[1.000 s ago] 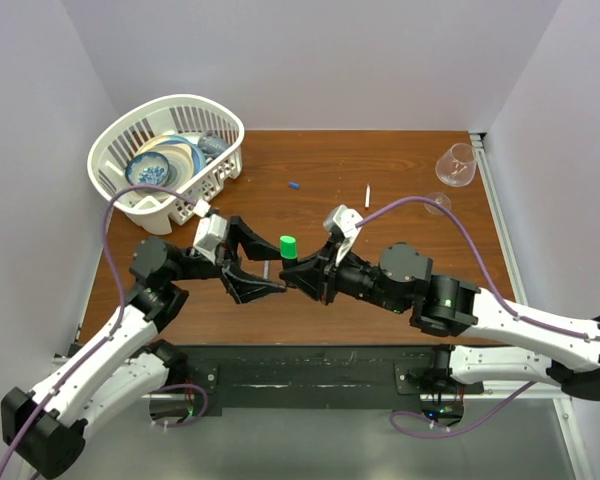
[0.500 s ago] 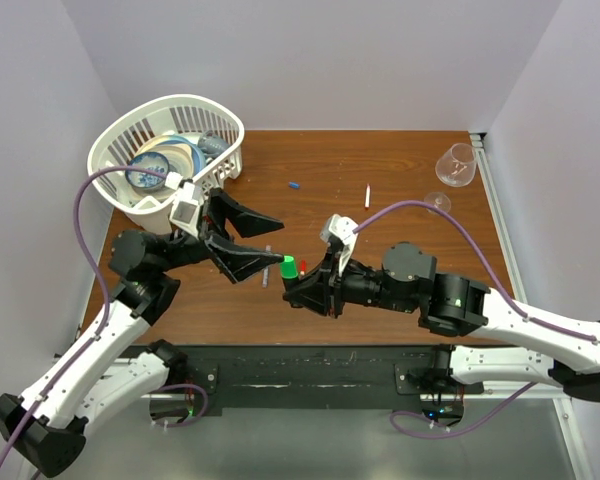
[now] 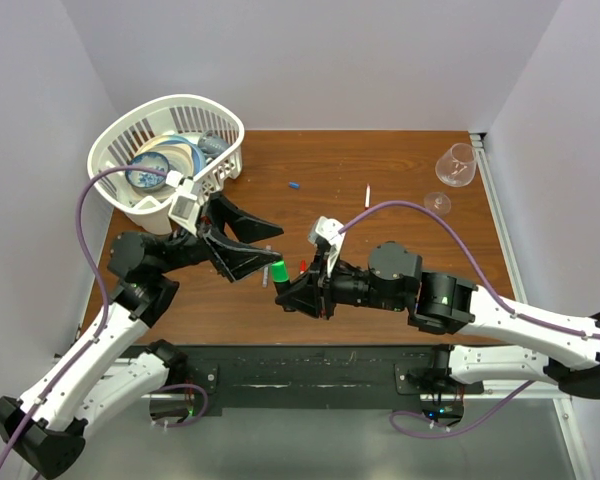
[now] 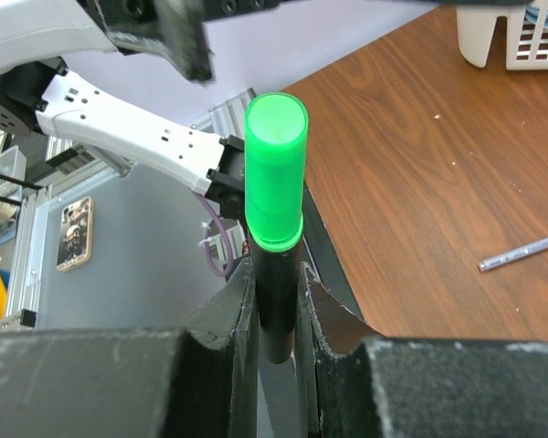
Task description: Insert the pens into the pen caps
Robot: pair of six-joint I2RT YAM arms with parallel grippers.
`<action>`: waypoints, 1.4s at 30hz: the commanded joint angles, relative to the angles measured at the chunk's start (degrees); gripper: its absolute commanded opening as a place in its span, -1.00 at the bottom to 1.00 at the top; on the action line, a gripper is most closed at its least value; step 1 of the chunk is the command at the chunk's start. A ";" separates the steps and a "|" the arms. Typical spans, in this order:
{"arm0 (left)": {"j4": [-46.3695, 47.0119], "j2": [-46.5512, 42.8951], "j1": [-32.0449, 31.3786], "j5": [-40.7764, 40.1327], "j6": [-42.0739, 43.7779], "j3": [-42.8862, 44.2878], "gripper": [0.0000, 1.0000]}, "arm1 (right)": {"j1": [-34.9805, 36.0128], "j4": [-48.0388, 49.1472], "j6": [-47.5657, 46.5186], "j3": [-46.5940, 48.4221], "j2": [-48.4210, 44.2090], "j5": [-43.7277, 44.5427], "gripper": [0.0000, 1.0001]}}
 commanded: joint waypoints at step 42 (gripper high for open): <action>-3.07 -2.28 0.26 1.18 -1.09 -1.55 0.25 | 0.17 2.30 -0.65 4.75 2.42 0.87 -1.00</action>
